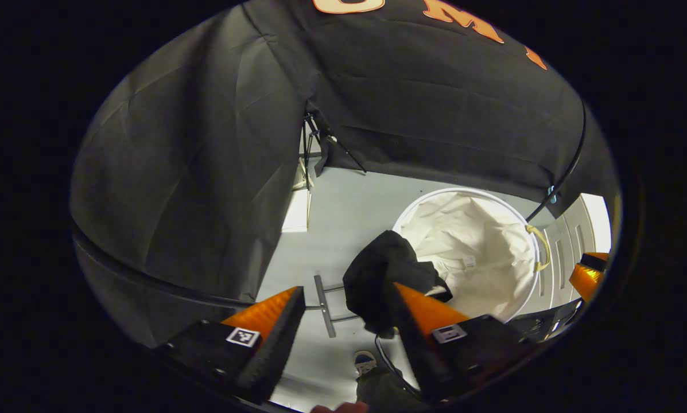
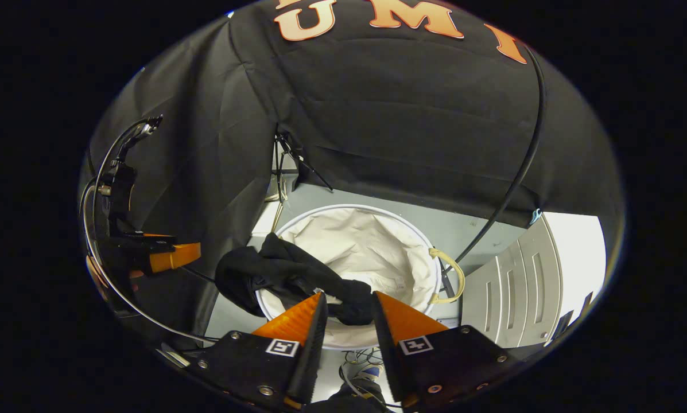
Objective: Grasp the clothes on the hanger with both hands and then place them into the laundry hamper below.
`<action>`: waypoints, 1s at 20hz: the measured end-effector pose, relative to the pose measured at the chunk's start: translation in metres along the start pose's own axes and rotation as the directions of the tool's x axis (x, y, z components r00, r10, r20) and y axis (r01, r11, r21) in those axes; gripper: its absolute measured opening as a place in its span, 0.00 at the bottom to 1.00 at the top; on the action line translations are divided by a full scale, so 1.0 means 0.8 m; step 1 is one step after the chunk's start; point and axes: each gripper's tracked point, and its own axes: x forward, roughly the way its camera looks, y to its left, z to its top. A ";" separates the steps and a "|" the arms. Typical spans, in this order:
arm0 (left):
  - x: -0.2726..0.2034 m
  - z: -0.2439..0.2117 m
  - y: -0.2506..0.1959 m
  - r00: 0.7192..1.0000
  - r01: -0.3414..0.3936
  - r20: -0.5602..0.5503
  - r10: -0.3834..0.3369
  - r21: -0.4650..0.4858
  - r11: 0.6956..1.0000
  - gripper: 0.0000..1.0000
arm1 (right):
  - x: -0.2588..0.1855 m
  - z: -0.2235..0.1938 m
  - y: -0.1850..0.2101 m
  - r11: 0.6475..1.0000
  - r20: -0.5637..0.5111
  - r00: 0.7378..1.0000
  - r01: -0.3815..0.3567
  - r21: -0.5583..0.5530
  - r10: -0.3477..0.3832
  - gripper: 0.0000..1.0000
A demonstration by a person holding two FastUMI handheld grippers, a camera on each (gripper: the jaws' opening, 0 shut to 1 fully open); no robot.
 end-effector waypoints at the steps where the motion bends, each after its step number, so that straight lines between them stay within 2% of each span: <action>1: 0.004 -0.002 -0.002 1.000 -0.005 -0.003 0.005 -0.003 1.000 1.00 | -0.001 -0.002 -0.001 1.000 -0.006 1.000 -0.003 0.005 0.003 0.53; 2: 0.002 -0.004 -0.004 1.000 -0.002 -0.009 0.001 -0.012 1.000 0.98 | -0.002 -0.007 0.001 1.000 -0.013 1.000 -0.007 0.011 0.008 0.56; 4: 0.000 -0.010 -0.005 1.000 0.003 -0.020 -0.003 -0.036 0.999 0.99 | -0.004 -0.010 0.001 1.000 -0.022 1.000 -0.006 0.017 0.006 0.81; 5: -0.001 -0.011 -0.004 1.000 0.002 -0.020 -0.003 -0.045 0.999 0.96 | -0.003 -0.011 0.000 1.000 -0.025 1.000 -0.003 0.016 0.004 0.93; 6: -0.002 -0.010 -0.005 1.000 0.008 -0.015 -0.008 -0.051 0.999 1.00 | -0.004 -0.012 -0.001 1.000 -0.024 1.000 0.000 0.014 0.001 0.94; 10: -0.021 -0.001 -0.010 0.999 0.030 0.024 -0.029 -0.078 0.996 0.96 | -0.011 -0.005 0.002 1.000 -0.012 1.000 -0.005 0.029 0.006 0.94; 15: -0.058 0.016 -0.016 0.996 0.053 0.074 -0.045 -0.104 0.993 0.99 | -0.028 0.017 0.002 0.999 0.030 1.000 -0.009 0.037 0.008 0.94; 20: -0.098 0.060 -0.021 0.984 0.073 0.172 -0.054 -0.105 0.992 0.98 | -0.054 0.049 0.000 0.999 0.099 0.995 -0.003 0.039 -0.001 0.94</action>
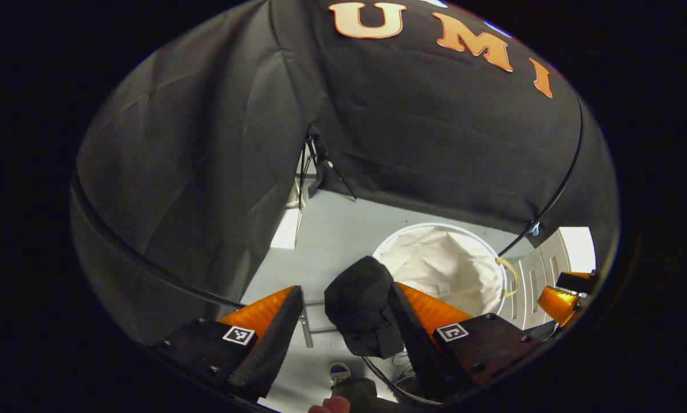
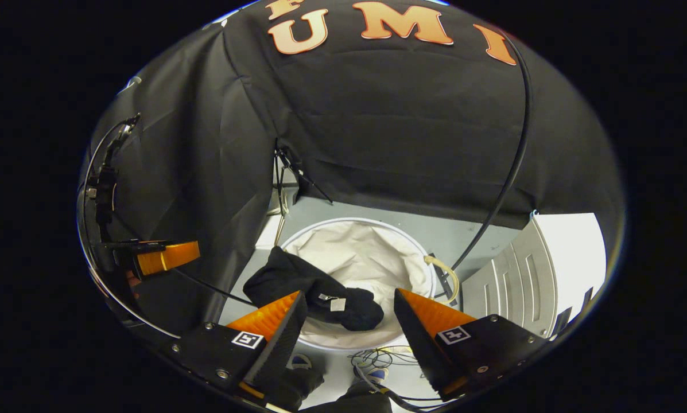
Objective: Grasp the clothes on the hanger with both hands and then place them into the laundry hamper below.
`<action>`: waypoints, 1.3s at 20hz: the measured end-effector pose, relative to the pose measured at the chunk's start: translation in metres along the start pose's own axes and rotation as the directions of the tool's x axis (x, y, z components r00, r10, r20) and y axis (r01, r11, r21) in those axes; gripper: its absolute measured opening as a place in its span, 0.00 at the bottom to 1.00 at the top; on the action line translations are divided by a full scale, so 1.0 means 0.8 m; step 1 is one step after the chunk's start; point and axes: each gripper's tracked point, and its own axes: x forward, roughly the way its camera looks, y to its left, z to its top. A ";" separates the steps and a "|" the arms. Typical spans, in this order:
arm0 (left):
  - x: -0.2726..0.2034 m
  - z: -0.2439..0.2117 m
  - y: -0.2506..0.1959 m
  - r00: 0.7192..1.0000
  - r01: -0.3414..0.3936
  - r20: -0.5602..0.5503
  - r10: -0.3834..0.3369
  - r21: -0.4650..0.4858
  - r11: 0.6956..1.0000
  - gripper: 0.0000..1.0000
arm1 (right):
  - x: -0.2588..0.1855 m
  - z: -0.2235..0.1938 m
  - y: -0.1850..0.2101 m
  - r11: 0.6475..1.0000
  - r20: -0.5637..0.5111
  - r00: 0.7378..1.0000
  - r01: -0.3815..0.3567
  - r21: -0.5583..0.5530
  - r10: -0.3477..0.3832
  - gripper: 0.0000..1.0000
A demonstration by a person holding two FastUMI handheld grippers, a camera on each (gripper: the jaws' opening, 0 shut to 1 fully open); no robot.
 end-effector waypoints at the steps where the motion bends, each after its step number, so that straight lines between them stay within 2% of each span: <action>1: -0.010 0.016 -0.003 0.999 0.007 0.035 -0.007 -0.002 1.000 0.99 | -0.009 0.012 0.003 1.000 0.025 1.000 -0.005 0.009 0.005 0.94; 5: -0.070 0.091 -0.025 0.981 0.047 0.190 -0.044 -0.010 0.999 0.99 | -0.059 0.082 0.007 0.999 0.164 0.986 -0.018 0.027 0.014 0.94; 7: -0.104 0.129 -0.037 0.961 0.083 0.268 -0.074 -0.023 0.996 0.98 | -0.096 0.122 0.007 1.000 0.235 0.972 -0.007 0.019 0.002 0.94; 9: -0.134 0.165 -0.042 0.931 0.111 0.351 -0.095 -0.026 0.993 0.98 | -0.137 0.164 0.007 1.000 0.322 0.947 -0.002 0.019 -0.004 0.94; 12: -0.192 0.215 -0.063 0.875 0.173 0.463 -0.144 -0.021 0.985 0.97 | -0.196 0.225 0.008 1.000 0.455 0.890 0.004 0.009 -0.007 0.94; 16: -0.254 0.272 -0.064 0.795 0.202 0.585 -0.163 -0.002 0.979 0.97 | -0.266 0.298 -0.002 1.000 0.592 0.806 0.030 0.000 -0.024 0.94; 17: -0.263 0.284 -0.065 0.783 0.209 0.600 -0.163 -0.006 0.978 0.97 | -0.282 0.305 -0.006 1.000 0.606 0.795 0.029 0.007 -0.027 0.94; 18: -0.273 0.292 -0.065 0.772 0.216 0.615 -0.161 -0.015 0.976 0.97 | -0.295 0.309 -0.007 1.000 0.620 0.784 0.023 0.013 -0.026 1.00; 19: -0.286 0.301 -0.067 0.755 0.227 0.635 -0.161 -0.023 0.974 0.97 | -0.307 0.317 -0.009 1.000 0.639 0.769 0.020 0.017 -0.026 0.94; 21: -0.308 0.318 -0.069 0.718 0.245 0.677 -0.162 -0.028 0.969 0.96 | -0.332 0.335 -0.013 0.999 0.683 0.729 0.038 0.016 -0.039 0.94; 22: -0.315 0.323 -0.069 0.704 0.254 0.690 -0.168 -0.023 0.967 0.94 | -0.343 0.342 -0.015 0.999 0.700 0.712 0.051 0.012 -0.044 0.98; 24: -0.326 0.328 -0.065 0.685 0.260 0.708 -0.172 -0.017 0.966 0.95 | -0.372 0.353 -0.016 0.998 0.733 0.679 0.063 0.007 -0.048 0.94; 26: -0.340 0.344 -0.057 0.660 0.256 0.733 -0.165 -0.013 0.967 0.96 | -0.399 0.359 -0.017 0.997 0.766 0.640 0.076 0.011 -0.058 0.94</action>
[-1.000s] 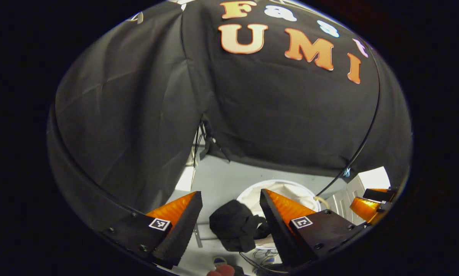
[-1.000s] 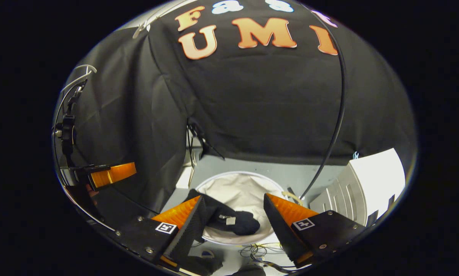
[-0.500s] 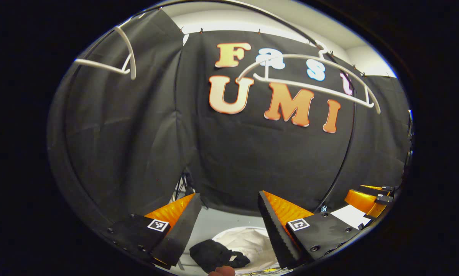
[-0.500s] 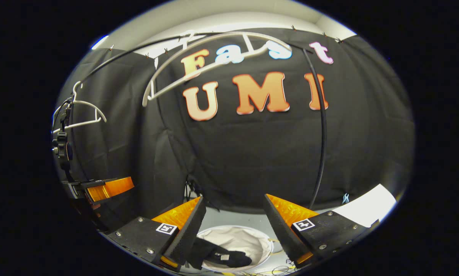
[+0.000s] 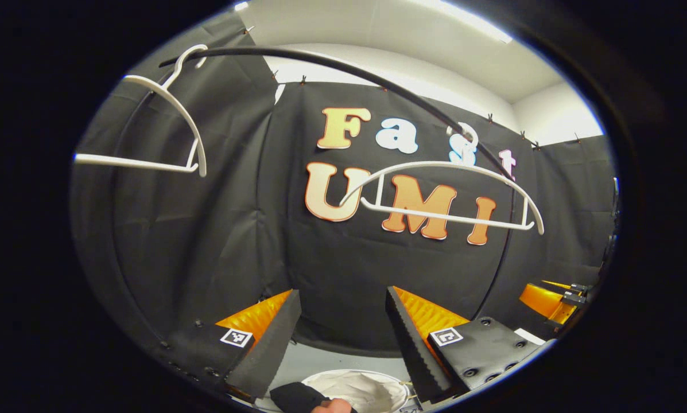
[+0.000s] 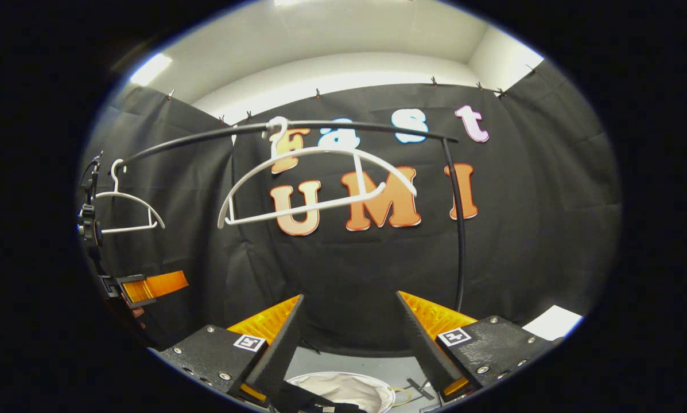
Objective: Grasp the clothes on the hanger with both hands and then place them into the laundry hamper below.
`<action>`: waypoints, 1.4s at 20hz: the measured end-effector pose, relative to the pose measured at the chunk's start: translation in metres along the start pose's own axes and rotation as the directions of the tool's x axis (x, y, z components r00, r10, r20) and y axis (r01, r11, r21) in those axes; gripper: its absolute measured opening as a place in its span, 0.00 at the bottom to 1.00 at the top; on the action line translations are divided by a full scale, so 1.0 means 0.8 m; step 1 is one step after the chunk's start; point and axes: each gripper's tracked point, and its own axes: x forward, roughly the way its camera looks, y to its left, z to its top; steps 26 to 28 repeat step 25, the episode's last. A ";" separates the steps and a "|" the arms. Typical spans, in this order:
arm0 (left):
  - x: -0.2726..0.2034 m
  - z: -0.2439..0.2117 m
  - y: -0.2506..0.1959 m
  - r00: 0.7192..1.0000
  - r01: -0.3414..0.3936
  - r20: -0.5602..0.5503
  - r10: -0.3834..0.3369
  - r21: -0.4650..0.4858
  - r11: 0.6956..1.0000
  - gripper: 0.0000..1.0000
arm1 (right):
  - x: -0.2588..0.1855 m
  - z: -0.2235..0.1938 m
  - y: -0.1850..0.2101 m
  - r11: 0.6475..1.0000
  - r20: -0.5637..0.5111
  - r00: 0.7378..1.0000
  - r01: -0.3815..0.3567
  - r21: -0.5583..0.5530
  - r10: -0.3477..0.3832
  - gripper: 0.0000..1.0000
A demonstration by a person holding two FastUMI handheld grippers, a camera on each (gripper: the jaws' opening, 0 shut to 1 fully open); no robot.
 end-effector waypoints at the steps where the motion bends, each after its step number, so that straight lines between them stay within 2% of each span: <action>1: 0.000 0.006 0.000 1.000 0.001 0.013 -0.001 0.002 1.000 0.96 | -0.005 0.010 -0.004 1.000 0.014 1.000 0.011 -0.007 -0.011 0.94; 5: -0.008 0.022 -0.001 0.998 -0.006 0.060 0.005 0.017 1.000 0.99 | -0.014 0.018 -0.019 0.998 0.036 0.998 0.051 -0.027 -0.050 0.93; 6: -0.012 0.017 -0.001 0.998 -0.008 0.070 0.006 0.024 1.000 0.94 | -0.020 0.018 -0.025 0.998 0.040 0.997 0.061 -0.029 -0.060 0.93; 9: -0.022 0.017 -0.007 0.998 -0.001 0.064 0.000 0.019 1.000 0.94 | -0.032 0.009 -0.028 0.997 0.034 0.997 0.072 -0.024 -0.071 0.93; 14: -0.029 0.019 -0.010 0.996 -0.003 0.090 0.000 0.025 1.000 0.96 | -0.044 0.000 -0.025 0.998 0.032 0.997 0.068 -0.017 -0.067 0.93; 15: -0.029 0.021 -0.008 0.996 -0.008 0.091 0.005 0.035 0.999 0.93 | -0.044 -0.001 -0.023 0.998 0.027 0.998 0.063 -0.016 -0.063 0.88; 16: -0.029 0.022 -0.008 0.995 -0.006 0.097 0.003 0.037 0.999 0.94 | -0.043 -0.002 -0.022 0.998 0.025 0.998 0.063 -0.016 -0.062 0.93; 20: -0.030 0.018 -0.014 0.996 0.007 0.089 -0.009 0.025 1.000 0.99 | -0.042 0.000 -0.020 0.998 0.025 0.998 0.060 -0.010 -0.060 0.93; 21: -0.030 0.018 -0.014 0.996 0.009 0.089 -0.011 0.028 1.000 0.96 | -0.041 0.000 -0.018 0.998 0.026 0.998 0.056 -0.006 -0.056 0.93; 28: -0.028 0.020 -0.012 0.995 0.010 0.097 -0.014 0.041 0.999 0.96 | -0.036 -0.004 -0.016 0.998 0.020 0.998 0.055 -0.009 -0.055 0.93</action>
